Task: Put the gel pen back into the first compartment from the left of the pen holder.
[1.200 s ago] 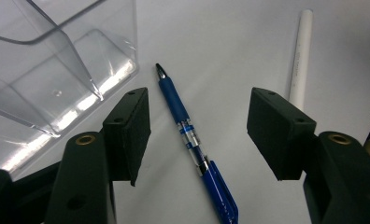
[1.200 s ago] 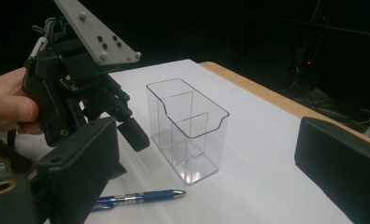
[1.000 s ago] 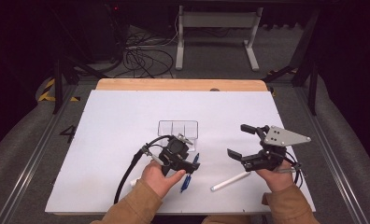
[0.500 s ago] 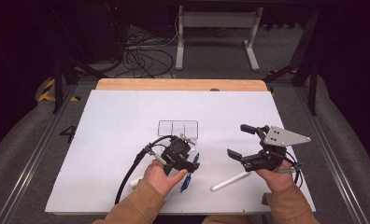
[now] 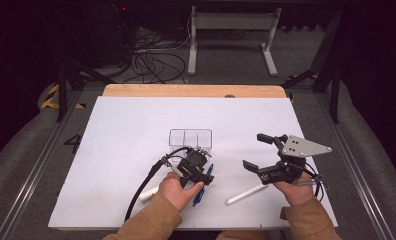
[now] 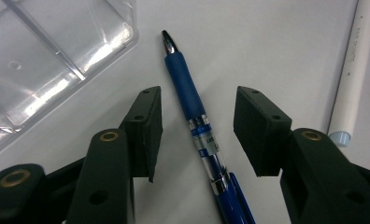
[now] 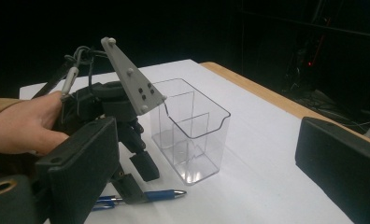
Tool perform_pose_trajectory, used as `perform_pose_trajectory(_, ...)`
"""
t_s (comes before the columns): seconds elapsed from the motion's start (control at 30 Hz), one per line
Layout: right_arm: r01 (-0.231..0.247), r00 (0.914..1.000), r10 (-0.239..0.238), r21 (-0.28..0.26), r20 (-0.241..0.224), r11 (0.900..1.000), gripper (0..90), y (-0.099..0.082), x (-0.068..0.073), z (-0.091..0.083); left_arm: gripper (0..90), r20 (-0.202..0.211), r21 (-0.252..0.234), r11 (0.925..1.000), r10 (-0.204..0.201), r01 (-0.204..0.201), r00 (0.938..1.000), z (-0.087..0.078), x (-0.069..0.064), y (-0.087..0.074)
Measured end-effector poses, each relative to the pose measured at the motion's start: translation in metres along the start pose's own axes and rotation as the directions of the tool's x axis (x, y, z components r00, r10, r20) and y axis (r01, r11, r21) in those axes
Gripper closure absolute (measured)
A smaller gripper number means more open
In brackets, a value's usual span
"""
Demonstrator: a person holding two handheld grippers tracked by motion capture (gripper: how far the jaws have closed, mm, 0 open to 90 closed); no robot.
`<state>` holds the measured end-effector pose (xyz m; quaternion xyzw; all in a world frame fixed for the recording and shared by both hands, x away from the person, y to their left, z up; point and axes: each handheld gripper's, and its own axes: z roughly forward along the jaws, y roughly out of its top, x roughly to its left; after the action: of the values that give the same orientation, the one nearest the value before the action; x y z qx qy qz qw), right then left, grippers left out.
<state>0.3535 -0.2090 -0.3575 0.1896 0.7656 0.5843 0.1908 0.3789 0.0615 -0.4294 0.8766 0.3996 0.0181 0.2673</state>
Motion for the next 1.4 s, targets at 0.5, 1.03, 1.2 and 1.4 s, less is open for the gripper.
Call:
perform_pose_trajectory(0.5, 0.014, 0.9999, -0.014, -0.011, 0.0, 0.9998, 6.8, -0.0002, 0.0018, -0.0005, 60.4, -0.043, 0.026, 0.9996, -0.003, 0.004, 0.9991, 0.0063, -0.0024, -0.0009)
perform_pose_trajectory(1.03, 0.014, 0.9999, -0.014, -0.009, 0.001, 0.9999, 6.6, -0.0008, 0.002, -0.0004, 68.2, -0.068, 0.02, 0.9995, -0.025, 0.026, 0.9974, 0.008, -0.0059, -0.0005)
perform_pose_trajectory(1.2, 0.015, 0.9999, -0.015, -0.003, -0.001, 0.9999, 6.5, -0.0015, 0.0022, 0.0015, 70.9, -0.074, 0.018, 0.9981, -0.058, 0.059, 0.9956, 0.008, -0.0068, 0.0001)
perform_pose_trajectory(1.4, 0.021, 0.9998, -0.021, 0.001, -0.004, 0.9998, 6.3, -0.0015, 0.0032, 0.0026, 72.7, -0.082, 0.021, 0.9964, -0.08, 0.082, 0.9934, 0.0084, -0.0084, 0.0005)
